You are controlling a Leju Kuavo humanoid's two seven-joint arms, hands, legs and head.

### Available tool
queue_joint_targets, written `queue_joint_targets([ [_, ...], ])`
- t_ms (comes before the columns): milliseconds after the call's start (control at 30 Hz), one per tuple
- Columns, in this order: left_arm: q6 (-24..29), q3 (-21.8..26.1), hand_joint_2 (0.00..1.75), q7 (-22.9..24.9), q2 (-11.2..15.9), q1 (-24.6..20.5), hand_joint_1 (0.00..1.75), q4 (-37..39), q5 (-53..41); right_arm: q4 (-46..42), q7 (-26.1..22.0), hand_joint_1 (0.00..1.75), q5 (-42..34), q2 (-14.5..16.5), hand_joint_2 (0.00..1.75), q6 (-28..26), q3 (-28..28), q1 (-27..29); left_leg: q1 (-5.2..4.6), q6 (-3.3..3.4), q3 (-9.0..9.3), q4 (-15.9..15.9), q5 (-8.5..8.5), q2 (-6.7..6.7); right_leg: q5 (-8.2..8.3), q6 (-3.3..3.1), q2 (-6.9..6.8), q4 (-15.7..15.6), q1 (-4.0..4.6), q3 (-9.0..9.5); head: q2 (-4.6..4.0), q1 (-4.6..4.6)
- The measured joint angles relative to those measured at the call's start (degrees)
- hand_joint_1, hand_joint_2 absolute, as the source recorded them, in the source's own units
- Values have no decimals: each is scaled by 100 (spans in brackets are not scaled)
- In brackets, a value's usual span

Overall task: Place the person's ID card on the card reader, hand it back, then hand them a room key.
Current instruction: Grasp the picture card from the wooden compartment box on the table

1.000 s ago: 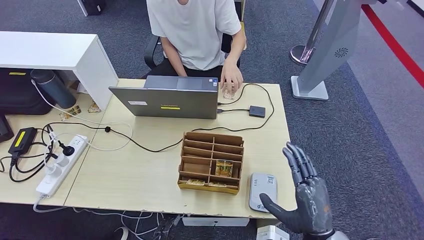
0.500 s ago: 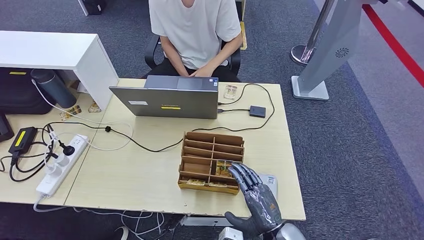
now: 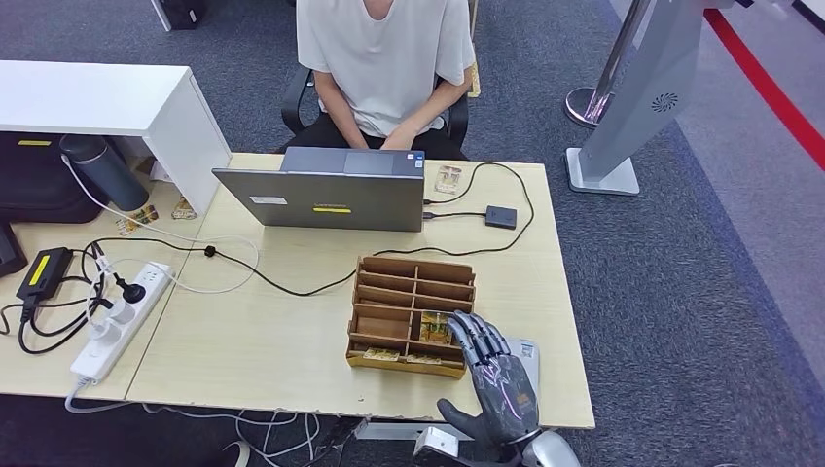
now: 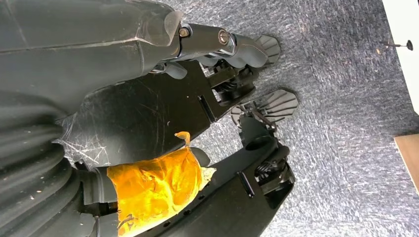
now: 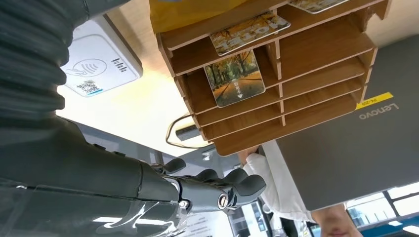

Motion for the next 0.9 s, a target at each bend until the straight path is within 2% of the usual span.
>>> queue_joint_targets([
  [300, 34, -213, 175, 76, -16, -19, 0, 0, 98, 447, 172, 0, 644, 166, 175, -613, -81, -75, 0, 0, 0, 0, 0, 0, 0, 0, 0, 0, 0, -1, 0, 0],
  [633, 48, -325, 175, 90, -20, -35, 0, 0, 154, 719, 158, 0, 843, 316, 175, -669, -267, -76, 0, 0, 0, 0, 0, 0, 0, 0, 0, 0, 0, 0, 0, 0],
  [900, 120, -427, 175, -33, -17, -40, 0, 1, 295, 893, -73, 0, 838, 437, 175, -676, -315, -74, 0, 0, 0, 0, 0, 0, 0, 0, 0, 0, 0, -1, 0, -1],
])
